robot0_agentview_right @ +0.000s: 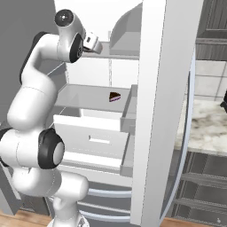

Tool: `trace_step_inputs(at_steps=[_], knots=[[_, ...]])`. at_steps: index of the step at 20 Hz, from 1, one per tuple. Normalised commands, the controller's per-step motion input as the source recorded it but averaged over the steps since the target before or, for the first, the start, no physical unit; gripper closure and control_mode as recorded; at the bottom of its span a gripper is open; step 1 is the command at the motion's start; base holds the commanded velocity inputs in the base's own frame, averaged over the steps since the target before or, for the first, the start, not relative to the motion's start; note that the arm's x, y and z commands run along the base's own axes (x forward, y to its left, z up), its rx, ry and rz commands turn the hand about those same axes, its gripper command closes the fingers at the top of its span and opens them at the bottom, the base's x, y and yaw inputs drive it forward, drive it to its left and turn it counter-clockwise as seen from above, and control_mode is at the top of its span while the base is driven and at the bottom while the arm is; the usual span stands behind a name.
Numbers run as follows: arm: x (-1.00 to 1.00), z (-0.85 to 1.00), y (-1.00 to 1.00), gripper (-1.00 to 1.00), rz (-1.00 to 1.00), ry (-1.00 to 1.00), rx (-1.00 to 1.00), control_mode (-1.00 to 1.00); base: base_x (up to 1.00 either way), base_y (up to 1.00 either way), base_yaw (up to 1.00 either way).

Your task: Take the donut and cake from the fridge and place them on the empty tray on the dining counter.

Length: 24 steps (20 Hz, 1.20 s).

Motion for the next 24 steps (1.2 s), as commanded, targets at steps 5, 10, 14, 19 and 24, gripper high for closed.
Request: trace_step_inputs(at_steps=[5, 10, 14, 19, 24], knots=[[0.36, 0.0, 0.0, -1.0, 0.02, 0.02, 0.0, -1.0, 0.0, 0.0, 0.0], [0.29, 0.0, 0.0, -1.0, 0.03, 0.01, 0.0, -1.0, 0.0, 0.0, 0.0], [0.28, 0.0, 0.0, -1.0, 0.02, 0.04, 0.0, -1.0, 0.0, 0.0, 0.0], [0.29, 0.0, 0.0, -1.0, 0.01, 0.05, 0.0, -1.0, 0.0, 0.0, 0.0], [0.31, 0.0, 0.0, -1.0, 0.0, 0.04, 0.0, -1.0, 0.0, 0.0, 0.0]])
